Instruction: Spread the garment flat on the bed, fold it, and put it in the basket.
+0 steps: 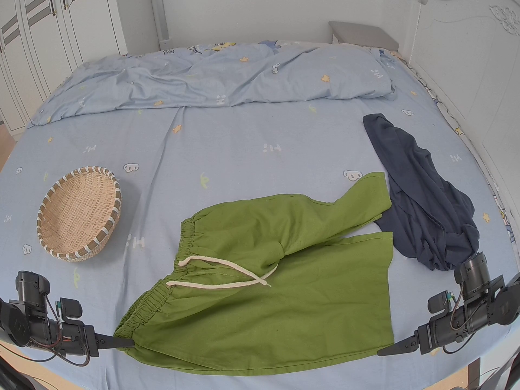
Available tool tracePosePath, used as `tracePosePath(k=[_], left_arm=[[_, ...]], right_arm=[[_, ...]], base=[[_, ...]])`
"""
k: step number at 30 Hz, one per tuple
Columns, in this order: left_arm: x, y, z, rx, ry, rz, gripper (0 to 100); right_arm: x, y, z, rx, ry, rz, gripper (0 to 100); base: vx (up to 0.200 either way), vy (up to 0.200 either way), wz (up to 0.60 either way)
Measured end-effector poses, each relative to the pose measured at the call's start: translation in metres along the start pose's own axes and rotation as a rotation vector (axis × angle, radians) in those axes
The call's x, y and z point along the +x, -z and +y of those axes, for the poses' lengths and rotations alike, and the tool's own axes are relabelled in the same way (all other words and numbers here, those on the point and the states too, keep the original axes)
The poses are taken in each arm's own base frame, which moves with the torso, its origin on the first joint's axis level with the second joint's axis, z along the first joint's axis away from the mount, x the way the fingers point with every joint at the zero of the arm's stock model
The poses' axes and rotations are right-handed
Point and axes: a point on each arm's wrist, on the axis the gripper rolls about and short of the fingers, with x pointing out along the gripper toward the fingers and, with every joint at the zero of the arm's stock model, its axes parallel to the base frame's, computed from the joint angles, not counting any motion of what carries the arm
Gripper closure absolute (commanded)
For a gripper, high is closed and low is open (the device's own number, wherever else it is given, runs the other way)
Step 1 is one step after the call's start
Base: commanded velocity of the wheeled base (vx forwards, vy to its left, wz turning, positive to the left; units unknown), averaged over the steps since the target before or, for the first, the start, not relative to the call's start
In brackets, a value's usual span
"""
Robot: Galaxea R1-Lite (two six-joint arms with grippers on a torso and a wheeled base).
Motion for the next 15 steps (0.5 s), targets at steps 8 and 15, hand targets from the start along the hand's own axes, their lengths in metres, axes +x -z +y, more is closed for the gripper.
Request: tracePosePath(k=[8, 15], left_arm=[[0.000, 0.002, 0.003, 0.001, -0.003, 0.006, 100], [0.001, 0.002, 0.004, -0.004, -0.003, 0.011, 100]], right_arm=[[0.016, -0.011, -0.009, -0.034, -0.012, -0.036, 0], [0.026, -0.008, -0.016, -0.014, -0.013, -0.010, 0]], base=[[0.000, 0.000, 0.00], [0.000, 0.000, 0.00]])
